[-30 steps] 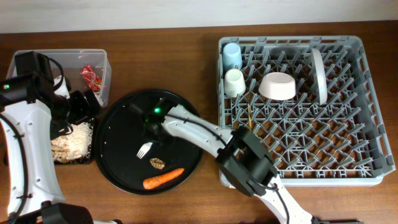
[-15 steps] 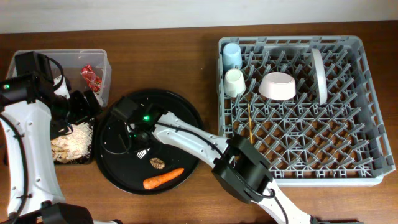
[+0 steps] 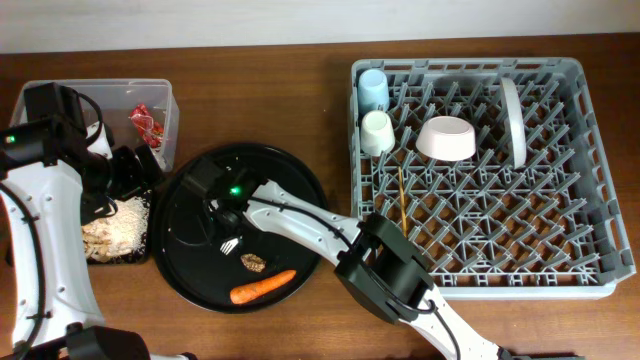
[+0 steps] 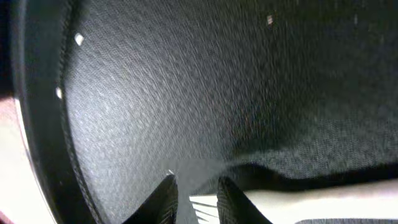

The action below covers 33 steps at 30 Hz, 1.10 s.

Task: Sort waste into correct bins and load items into the dishwasher rack

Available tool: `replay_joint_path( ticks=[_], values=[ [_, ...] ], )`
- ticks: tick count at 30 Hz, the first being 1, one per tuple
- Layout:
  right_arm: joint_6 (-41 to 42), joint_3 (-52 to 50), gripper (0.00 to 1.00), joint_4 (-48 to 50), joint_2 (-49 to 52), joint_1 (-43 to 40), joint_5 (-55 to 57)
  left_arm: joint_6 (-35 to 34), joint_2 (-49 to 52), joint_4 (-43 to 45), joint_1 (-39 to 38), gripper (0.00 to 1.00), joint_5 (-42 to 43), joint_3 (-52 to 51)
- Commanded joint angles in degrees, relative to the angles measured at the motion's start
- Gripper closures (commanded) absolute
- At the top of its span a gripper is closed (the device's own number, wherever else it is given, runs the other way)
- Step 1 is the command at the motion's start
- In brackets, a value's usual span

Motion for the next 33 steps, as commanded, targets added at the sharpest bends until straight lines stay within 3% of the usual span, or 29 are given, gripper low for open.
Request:
replay_joint_path(
  ticks=[1, 10, 19, 26, 30, 33],
  values=[
    [-0.42, 1.73, 0.74, 0.79, 0.63, -0.20, 2.47, -0.33, -0.39, -0.07, 0.13, 0.01, 0.46, -0.07],
    [-0.61, -6.45, 0.73, -2.36, 0.61, 0.15, 6.03, -0.33, -0.39, -0.04, 0.13, 0.01, 0.48, -0.07],
    [-0.42, 4.70, 0.78, -30.14, 0.07, -12.37, 7.82, -0.33, -0.39, -0.04, 0.13, 0.01, 0.48, -0.07],
    [-0.55, 5.88, 0.77, -34.58, -2.10, -12.98, 10.38, -0.33, -0.39, -0.04, 0.13, 0.01, 0.48, -0.07],
    [0.31, 4.70, 0.65, -36.39, -2.08, -12.90, 10.05, -0.33, -0.39, -0.04, 0.13, 0.01, 0.48, -0.07],
    [0.72, 2.45, 0.61, -37.42, -2.08, -12.15, 4.46, -0.33, -0.39, -0.02, 0.13, 0.01, 0.50, -0.07]
  ],
)
